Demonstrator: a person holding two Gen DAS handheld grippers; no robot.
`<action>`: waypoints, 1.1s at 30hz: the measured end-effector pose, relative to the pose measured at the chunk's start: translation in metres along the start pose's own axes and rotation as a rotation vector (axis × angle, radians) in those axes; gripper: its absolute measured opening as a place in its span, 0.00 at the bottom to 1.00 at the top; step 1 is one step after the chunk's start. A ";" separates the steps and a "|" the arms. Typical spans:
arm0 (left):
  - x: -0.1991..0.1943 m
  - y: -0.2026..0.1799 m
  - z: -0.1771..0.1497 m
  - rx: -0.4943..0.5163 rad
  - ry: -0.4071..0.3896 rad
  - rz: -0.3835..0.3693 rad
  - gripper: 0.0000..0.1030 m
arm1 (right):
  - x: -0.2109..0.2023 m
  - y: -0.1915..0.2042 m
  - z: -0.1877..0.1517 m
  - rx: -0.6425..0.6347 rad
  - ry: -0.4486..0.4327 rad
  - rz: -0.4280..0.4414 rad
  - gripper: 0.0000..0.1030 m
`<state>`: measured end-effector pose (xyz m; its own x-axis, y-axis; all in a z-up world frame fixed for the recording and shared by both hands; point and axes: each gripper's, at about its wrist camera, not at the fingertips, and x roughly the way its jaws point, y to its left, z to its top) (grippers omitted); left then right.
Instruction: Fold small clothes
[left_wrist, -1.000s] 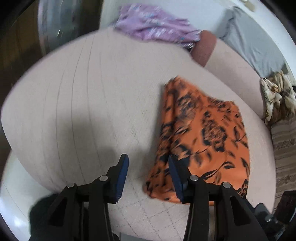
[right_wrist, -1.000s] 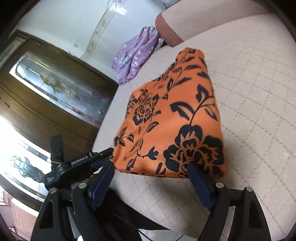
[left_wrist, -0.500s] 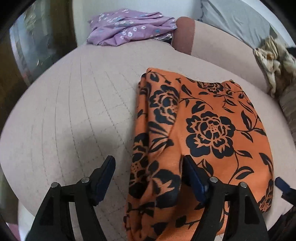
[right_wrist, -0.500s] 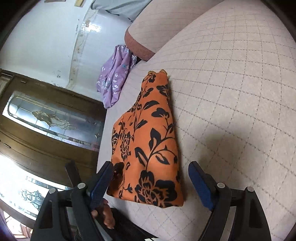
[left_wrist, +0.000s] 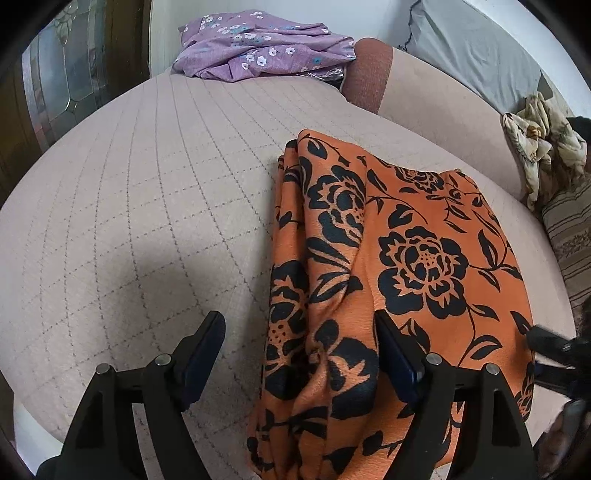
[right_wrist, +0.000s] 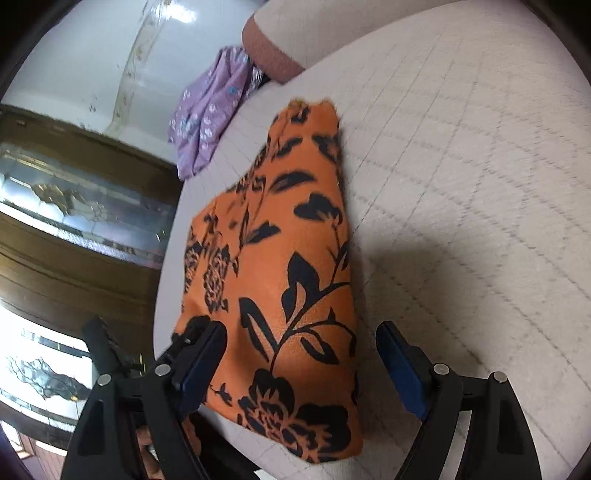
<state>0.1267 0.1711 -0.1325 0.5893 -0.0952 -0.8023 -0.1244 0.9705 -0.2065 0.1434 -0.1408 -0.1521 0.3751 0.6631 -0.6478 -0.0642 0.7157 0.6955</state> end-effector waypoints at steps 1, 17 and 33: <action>0.000 0.001 0.000 -0.002 0.000 -0.003 0.80 | 0.007 -0.001 0.000 0.000 0.016 -0.002 0.82; 0.000 0.002 -0.002 0.012 -0.009 0.010 0.85 | -0.009 0.011 -0.018 -0.118 -0.016 -0.146 0.64; 0.002 -0.002 -0.002 0.028 -0.011 0.024 0.88 | 0.027 0.035 0.017 -0.186 -0.014 -0.200 0.36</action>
<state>0.1265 0.1686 -0.1353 0.5948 -0.0697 -0.8009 -0.1166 0.9782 -0.1717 0.1672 -0.1014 -0.1397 0.4096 0.5026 -0.7613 -0.1555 0.8608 0.4846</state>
